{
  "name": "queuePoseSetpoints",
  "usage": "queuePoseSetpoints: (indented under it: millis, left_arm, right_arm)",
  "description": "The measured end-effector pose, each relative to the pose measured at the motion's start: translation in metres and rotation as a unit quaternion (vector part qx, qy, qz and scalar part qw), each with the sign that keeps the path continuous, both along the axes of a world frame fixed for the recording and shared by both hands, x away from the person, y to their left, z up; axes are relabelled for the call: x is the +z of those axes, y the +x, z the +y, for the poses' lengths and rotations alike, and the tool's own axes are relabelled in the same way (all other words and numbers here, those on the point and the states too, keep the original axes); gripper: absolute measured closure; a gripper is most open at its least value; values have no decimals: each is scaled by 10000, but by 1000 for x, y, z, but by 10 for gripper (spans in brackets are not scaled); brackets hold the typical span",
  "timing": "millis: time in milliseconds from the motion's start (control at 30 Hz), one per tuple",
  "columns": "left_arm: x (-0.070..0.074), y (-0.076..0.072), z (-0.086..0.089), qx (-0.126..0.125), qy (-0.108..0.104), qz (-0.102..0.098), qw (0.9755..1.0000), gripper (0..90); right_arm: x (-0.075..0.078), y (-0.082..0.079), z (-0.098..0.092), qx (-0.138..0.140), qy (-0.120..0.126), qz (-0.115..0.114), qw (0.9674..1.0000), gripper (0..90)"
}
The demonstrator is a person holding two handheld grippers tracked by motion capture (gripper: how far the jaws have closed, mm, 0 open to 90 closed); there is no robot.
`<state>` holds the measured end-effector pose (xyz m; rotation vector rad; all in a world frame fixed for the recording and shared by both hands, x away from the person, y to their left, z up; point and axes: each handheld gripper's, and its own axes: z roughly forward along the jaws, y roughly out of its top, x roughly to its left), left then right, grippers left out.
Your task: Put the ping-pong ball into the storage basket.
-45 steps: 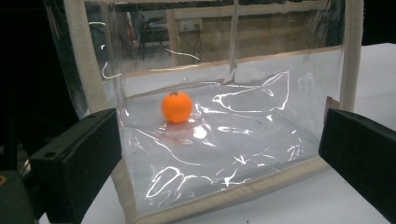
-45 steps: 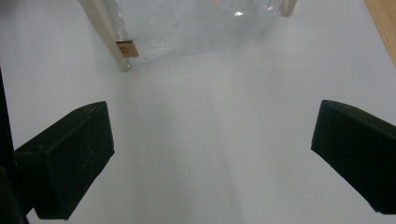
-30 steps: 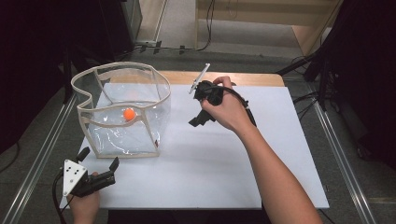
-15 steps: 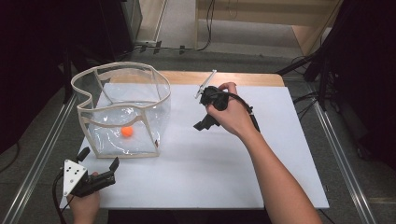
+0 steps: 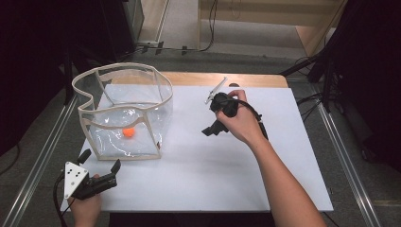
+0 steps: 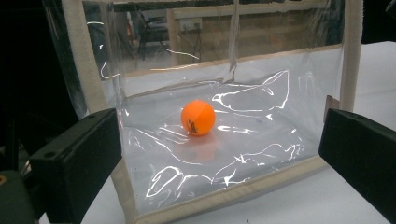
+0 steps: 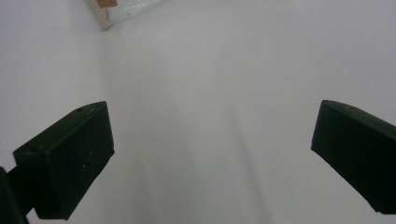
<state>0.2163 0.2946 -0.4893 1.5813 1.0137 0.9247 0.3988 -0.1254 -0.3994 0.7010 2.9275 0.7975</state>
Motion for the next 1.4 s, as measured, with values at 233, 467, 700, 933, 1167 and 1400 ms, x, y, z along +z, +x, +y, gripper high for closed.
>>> queuePoseSetpoints:
  millis: [233,467,700,933,1167,1400]
  left_arm:
    - [0,0,0,3,-4,-3,10000,0]
    - [0,0,0,1,-1,-1,10000,0]
    - [0,0,0,5,-9,-2,10000,0]
    - [0,0,0,12,0,-5,10000,0]
    - [0,0,0,7,1,-4,10000,0]
    - [0,0,-1,12,6,-7,10000,0]
  right_arm:
    - [-7,-5,-9,-67,90,-20,9999,0]
    - [-14,-10,-20,-146,237,-44,9996,0]
    - [-23,-16,-33,-295,435,-57,9986,0]
    - [-32,-24,-46,-463,572,-80,9973,0]
    - [-41,-31,-60,-560,706,-148,9958,0]
    - [-48,-40,-72,-703,854,-185,9937,0]
